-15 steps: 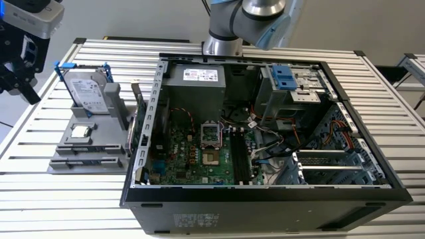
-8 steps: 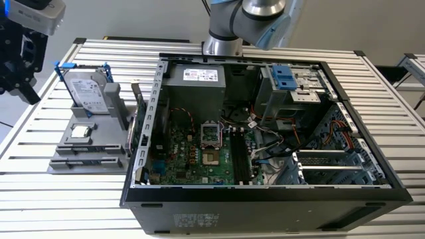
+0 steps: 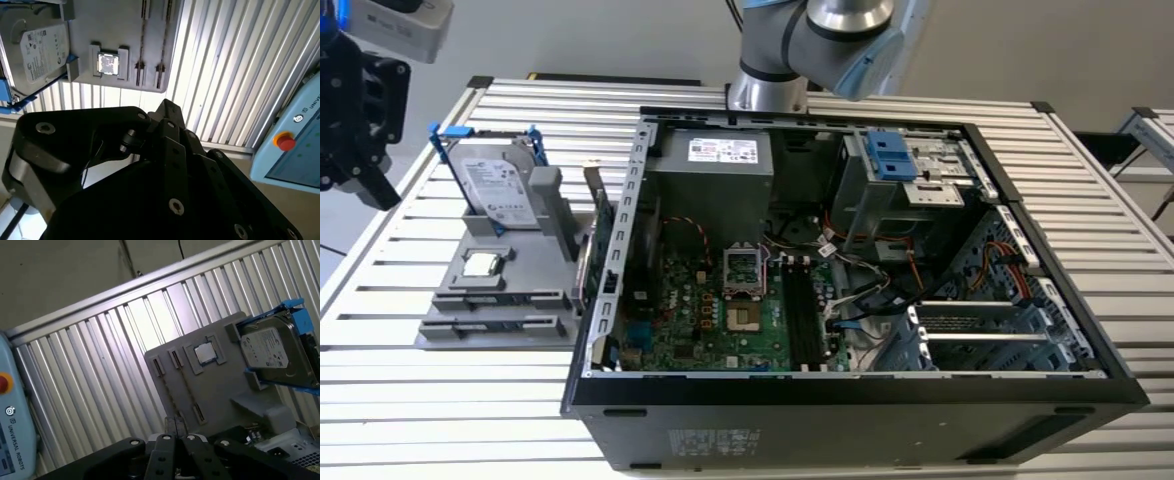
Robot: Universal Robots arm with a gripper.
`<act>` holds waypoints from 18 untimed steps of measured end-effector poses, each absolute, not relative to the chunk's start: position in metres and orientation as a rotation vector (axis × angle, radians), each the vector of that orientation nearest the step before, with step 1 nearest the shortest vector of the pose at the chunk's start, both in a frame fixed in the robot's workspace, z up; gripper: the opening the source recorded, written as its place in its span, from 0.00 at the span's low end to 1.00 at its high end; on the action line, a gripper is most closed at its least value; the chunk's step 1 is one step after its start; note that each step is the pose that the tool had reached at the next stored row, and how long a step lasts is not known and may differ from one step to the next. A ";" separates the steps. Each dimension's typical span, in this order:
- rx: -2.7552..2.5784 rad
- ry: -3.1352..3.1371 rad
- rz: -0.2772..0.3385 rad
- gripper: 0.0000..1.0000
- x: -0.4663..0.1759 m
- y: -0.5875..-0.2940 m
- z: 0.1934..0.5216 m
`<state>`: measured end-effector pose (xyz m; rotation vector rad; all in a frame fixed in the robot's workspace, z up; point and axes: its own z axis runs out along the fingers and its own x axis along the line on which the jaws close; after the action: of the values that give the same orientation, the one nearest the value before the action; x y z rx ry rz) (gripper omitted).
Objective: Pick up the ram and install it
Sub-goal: 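Pick up the ram and move it above insertion slot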
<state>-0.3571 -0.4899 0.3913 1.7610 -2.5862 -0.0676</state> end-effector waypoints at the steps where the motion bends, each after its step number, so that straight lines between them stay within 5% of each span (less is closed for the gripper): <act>1: 1.774 -2.577 -0.067 0.00 -0.357 -0.490 0.391; 18: 1.995 -2.406 -0.065 0.00 -0.357 -0.490 0.391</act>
<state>-0.3570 -0.4899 0.3913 1.9949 -2.4056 -0.0650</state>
